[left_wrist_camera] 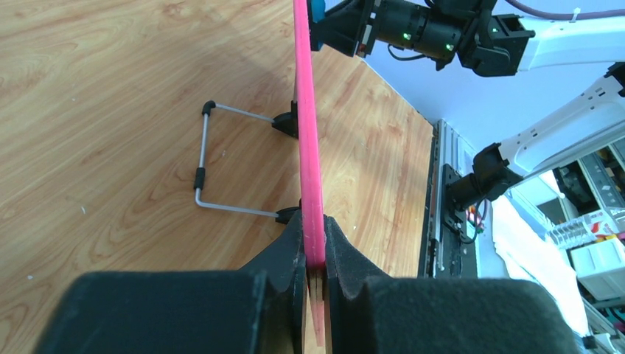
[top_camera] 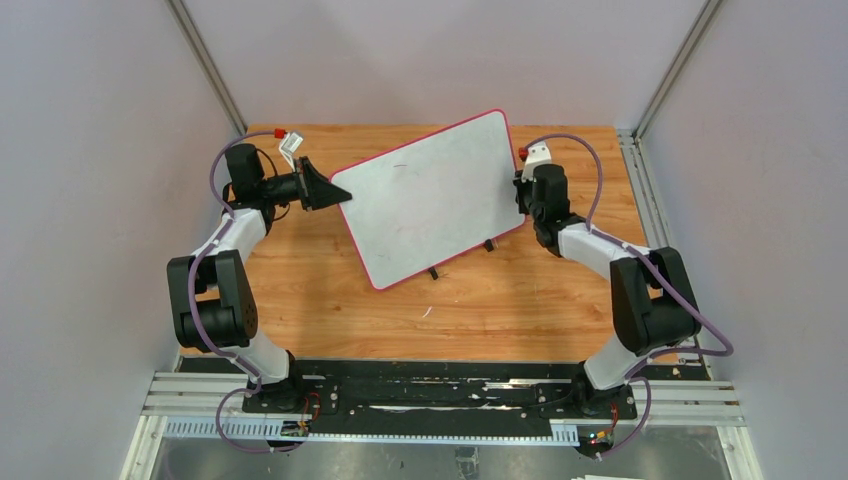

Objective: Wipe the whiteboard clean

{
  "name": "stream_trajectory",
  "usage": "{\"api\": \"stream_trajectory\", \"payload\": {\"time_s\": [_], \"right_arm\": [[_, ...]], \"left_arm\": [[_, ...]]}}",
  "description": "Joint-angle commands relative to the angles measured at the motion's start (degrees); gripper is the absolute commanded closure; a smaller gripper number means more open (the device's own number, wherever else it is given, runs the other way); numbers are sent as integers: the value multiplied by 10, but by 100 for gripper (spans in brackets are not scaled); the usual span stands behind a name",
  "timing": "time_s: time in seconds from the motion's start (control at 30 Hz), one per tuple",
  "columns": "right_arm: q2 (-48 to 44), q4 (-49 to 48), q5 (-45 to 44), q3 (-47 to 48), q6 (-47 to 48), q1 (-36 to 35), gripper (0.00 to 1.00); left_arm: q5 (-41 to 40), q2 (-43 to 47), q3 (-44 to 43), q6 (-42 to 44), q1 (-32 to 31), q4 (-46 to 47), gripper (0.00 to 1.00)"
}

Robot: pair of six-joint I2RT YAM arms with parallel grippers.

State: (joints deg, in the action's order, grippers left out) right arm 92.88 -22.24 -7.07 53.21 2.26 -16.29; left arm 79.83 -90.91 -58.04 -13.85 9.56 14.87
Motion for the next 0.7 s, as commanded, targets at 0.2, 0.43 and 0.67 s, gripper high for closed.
{"api": "stream_trajectory", "payload": {"time_s": [0.2,0.43,0.67], "right_arm": [[-39,-25,6,-59,-41,6,99],[-23,16,15,20,-20,6,99],[-5,51,20,95,1,6,99]], "left_arm": [[43,0,0,16,-3,17,100],[44,3,0,15,-3,17,100],[43,0,-1,15,-3,17,100]]}}
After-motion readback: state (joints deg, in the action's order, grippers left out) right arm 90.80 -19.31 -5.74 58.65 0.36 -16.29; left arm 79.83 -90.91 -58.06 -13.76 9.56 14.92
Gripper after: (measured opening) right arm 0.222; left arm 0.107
